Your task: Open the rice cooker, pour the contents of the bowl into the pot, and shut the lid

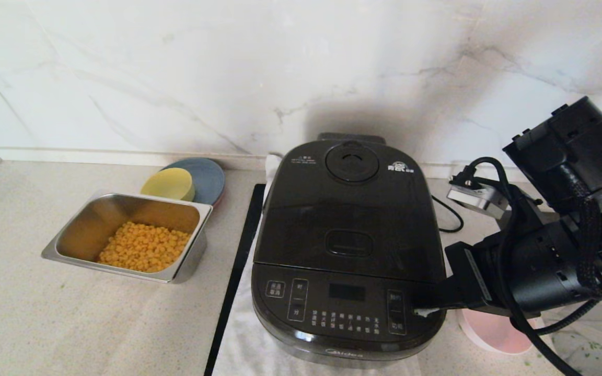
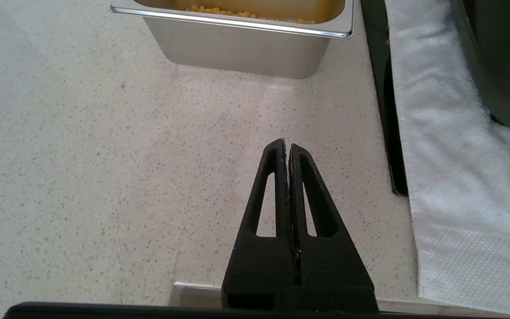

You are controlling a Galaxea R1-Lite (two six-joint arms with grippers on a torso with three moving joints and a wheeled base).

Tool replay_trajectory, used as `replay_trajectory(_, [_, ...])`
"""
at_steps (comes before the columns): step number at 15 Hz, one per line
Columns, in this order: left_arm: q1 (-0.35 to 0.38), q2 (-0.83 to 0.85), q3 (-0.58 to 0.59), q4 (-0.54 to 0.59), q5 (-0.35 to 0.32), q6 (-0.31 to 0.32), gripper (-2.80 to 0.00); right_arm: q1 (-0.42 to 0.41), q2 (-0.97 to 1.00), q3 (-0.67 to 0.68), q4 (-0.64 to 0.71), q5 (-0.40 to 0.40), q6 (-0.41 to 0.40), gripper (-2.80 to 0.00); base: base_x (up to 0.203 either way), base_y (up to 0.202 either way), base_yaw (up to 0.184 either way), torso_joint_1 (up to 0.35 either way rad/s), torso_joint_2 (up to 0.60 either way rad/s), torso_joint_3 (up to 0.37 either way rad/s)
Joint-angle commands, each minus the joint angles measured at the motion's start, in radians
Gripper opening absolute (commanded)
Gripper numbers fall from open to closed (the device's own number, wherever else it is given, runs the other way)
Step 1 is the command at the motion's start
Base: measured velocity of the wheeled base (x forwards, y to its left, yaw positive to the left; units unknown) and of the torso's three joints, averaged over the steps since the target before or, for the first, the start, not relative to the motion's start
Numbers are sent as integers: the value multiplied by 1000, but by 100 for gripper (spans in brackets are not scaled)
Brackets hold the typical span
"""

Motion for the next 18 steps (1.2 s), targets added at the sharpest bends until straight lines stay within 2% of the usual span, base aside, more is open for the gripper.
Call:
replay_trajectory(1, [0, 0, 0, 0, -1, 0, -280, 0, 3, 3, 5, 1, 4, -280, 0, 0, 0, 0, 0, 0])
replay_trajectory(18, [0, 1, 0, 0, -1, 0, -280, -10, -6, 38, -62, 1, 7, -280, 0, 0, 0, 0, 0, 0])
